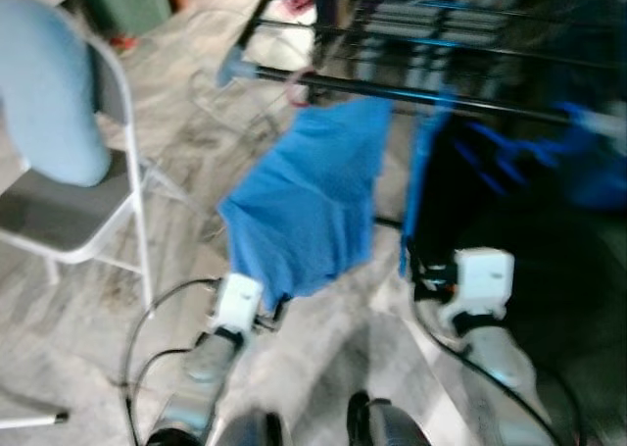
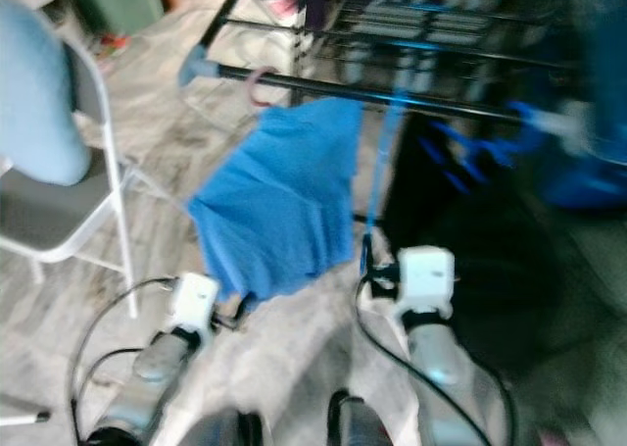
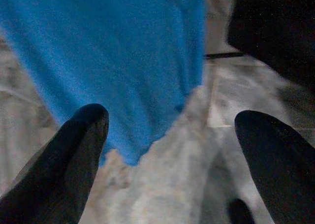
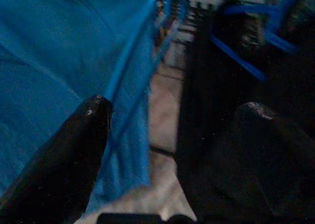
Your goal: Hang hanger
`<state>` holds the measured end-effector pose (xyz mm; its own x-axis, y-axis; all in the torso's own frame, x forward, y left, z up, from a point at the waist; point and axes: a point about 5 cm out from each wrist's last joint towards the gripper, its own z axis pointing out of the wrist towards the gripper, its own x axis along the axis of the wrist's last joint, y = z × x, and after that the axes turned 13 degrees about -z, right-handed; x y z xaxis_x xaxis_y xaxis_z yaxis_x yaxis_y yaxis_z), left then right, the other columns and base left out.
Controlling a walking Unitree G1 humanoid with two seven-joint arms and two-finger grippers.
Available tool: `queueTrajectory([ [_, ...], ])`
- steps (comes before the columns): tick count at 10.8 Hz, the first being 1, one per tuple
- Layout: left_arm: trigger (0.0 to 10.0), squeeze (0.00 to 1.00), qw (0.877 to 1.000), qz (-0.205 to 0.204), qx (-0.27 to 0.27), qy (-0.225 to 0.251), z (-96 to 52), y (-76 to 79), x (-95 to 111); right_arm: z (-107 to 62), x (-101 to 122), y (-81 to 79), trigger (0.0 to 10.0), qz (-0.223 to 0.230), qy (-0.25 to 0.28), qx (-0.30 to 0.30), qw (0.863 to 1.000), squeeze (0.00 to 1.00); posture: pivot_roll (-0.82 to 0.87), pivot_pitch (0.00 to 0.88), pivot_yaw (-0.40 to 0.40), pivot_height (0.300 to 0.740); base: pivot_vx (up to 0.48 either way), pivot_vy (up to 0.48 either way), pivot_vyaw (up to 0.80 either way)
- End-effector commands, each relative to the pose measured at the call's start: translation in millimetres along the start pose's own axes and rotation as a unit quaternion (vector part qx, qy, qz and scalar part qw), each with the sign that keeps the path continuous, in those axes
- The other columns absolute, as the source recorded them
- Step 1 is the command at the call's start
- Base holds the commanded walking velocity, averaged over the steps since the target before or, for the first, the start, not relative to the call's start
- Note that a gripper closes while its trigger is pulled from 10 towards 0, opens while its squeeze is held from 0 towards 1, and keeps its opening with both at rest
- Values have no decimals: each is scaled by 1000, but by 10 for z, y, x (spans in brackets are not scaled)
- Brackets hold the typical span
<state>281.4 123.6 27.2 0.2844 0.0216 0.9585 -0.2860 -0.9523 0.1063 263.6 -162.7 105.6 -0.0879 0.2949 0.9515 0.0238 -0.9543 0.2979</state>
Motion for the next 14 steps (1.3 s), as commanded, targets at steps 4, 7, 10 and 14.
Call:
queueTrajectory([
  [4, 10000, 0, 1000, 2, 10, -26, -65, -87, -125, -33, -30, -53, 10000, 6, -9, 3, 1000, 1000, -22, 213, 38, 740, -268, 0, 0],
  [7, 10000, 0, 1000, 2, 6, -29, -55, -80, -138, -11, -39, -58, 10000, 2, -11, 4, 1000, 1000, -24, 215, 42, 740, -266, 0, 0],
  [10, 10000, 0, 1000, 6, 4, -30, -40, -99, -129, 15, -53, -114, 10000, 6, -12, 11, 1000, 1000, -7, 208, 51, 740, -250, 0, 0],
  [14, 10000, 0, 1000, -9, 23, -11, -44, -143, -83, 88, -45, -222, 10000, 13, -6, 52, 999, 106, 29, 198, 28, 740, 0, 0, 0],
])
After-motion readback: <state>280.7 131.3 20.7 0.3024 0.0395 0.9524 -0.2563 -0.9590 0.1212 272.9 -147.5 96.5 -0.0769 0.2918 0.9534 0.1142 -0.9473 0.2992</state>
